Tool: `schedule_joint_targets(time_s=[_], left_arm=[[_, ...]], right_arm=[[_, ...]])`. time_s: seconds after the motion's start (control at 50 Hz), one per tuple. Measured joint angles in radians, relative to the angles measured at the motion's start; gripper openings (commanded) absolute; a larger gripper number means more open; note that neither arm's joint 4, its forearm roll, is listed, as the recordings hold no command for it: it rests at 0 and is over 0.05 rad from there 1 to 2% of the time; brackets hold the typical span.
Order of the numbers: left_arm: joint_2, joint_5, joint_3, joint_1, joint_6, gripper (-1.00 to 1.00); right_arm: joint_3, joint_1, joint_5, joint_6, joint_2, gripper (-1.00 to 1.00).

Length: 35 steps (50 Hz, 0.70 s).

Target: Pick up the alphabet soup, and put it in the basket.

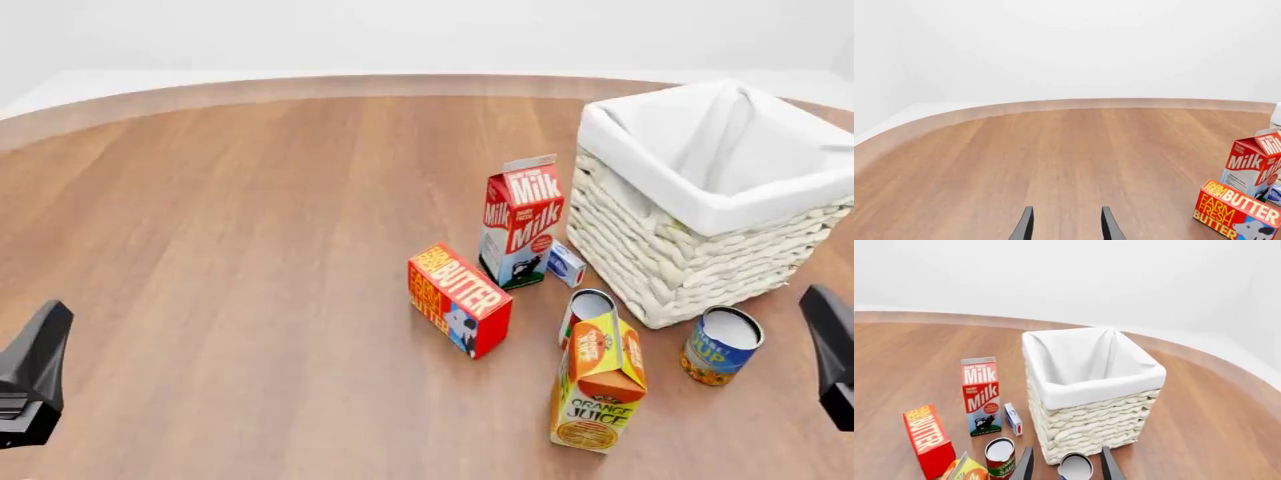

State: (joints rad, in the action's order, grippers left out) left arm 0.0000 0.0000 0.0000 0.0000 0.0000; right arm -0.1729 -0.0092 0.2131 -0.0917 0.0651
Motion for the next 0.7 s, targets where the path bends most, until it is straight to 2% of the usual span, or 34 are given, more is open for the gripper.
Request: schedule_joint_targets(time_s=[0.24,0.7], left_arm=[[0.0,0.0,0.0,0.0,0.0,1.0],[0.0,0.0,0.0,0.0,0.0,1.0]], right_arm=[[0.004,-0.012,0.016,-0.009,0.028,1.0],[0.07,-0.026,-0.051,-0.014,0.111,1.0]])
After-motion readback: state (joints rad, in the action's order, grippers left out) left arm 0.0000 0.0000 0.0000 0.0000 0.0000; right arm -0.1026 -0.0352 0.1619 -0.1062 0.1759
